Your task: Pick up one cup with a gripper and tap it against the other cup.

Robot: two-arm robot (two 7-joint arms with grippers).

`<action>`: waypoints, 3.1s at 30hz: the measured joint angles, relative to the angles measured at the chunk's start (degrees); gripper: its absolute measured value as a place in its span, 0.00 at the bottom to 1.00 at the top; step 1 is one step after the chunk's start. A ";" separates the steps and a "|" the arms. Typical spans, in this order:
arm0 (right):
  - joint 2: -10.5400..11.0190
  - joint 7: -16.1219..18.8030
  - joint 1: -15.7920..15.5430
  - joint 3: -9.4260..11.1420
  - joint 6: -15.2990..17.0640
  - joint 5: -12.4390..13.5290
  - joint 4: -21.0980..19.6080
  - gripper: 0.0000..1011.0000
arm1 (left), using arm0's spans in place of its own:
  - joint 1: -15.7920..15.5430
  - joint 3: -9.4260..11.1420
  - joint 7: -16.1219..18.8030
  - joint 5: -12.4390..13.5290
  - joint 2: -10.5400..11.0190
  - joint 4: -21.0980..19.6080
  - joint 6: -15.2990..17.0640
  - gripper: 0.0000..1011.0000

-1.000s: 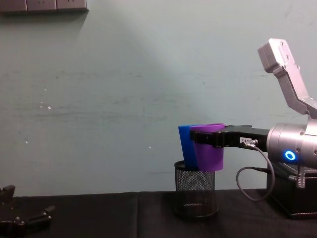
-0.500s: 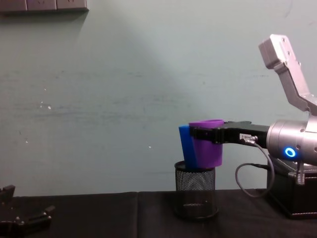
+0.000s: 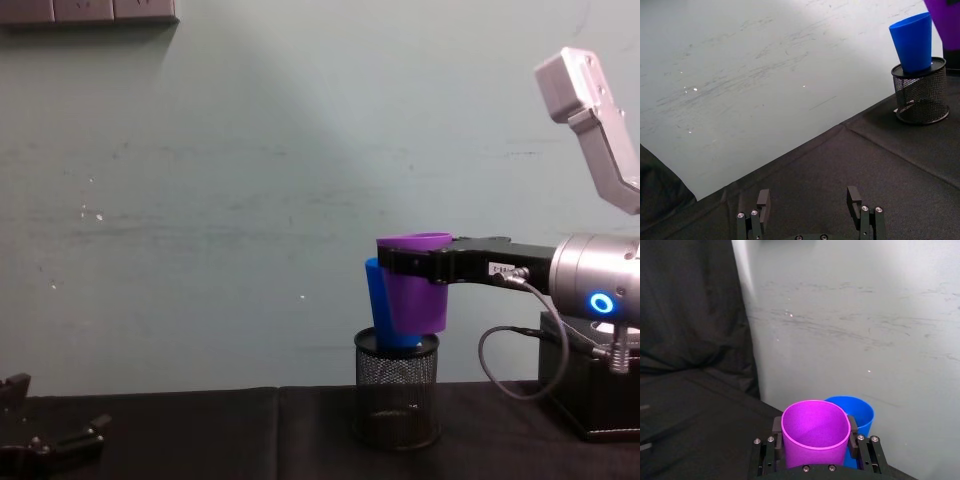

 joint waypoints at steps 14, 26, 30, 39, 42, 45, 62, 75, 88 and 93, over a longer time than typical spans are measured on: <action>4.48 0.61 -6.23 -0.04 3.03 3.09 -11.31 0.72 | 0.00 0.00 0.00 0.00 0.00 0.00 0.00 0.99; 10.04 1.85 -13.36 -0.03 3.58 6.11 -20.97 0.72 | 0.00 0.00 0.00 0.00 0.00 0.00 0.00 0.99; 11.27 2.25 -15.28 -0.06 2.44 6.74 -22.38 0.72 | 0.00 0.00 0.00 0.00 0.00 0.00 0.00 0.99; 13.60 4.37 -19.18 -0.91 -2.94 7.48 -22.71 0.72 | 0.00 0.00 0.00 0.00 0.00 0.00 0.00 0.99; 13.93 5.78 -19.44 -1.30 -4.24 7.98 -21.52 0.72 | 0.00 0.00 0.00 0.00 0.00 0.00 0.00 0.99; 14.04 7.92 -19.22 -1.85 -5.50 8.89 -19.62 0.72 | 0.00 0.00 0.00 0.00 0.00 0.00 0.00 0.99; 14.01 12.43 -16.44 -4.91 -8.73 9.83 -12.13 0.72 | 0.00 0.00 0.00 0.00 0.00 0.00 0.00 0.99; 13.49 12.26 -15.23 -5.85 -9.40 8.38 -9.37 0.72 | 0.00 0.00 0.00 0.00 0.00 0.00 0.00 0.99; 12.56 14.61 -13.32 -6.24 -11.99 7.95 -4.76 0.72 | 0.00 0.00 0.00 0.00 0.00 0.00 0.00 0.99; 12.34 15.16 -12.96 -6.56 -12.31 7.64 -3.87 0.72 | 0.00 0.00 0.00 0.00 0.00 0.00 0.00 0.99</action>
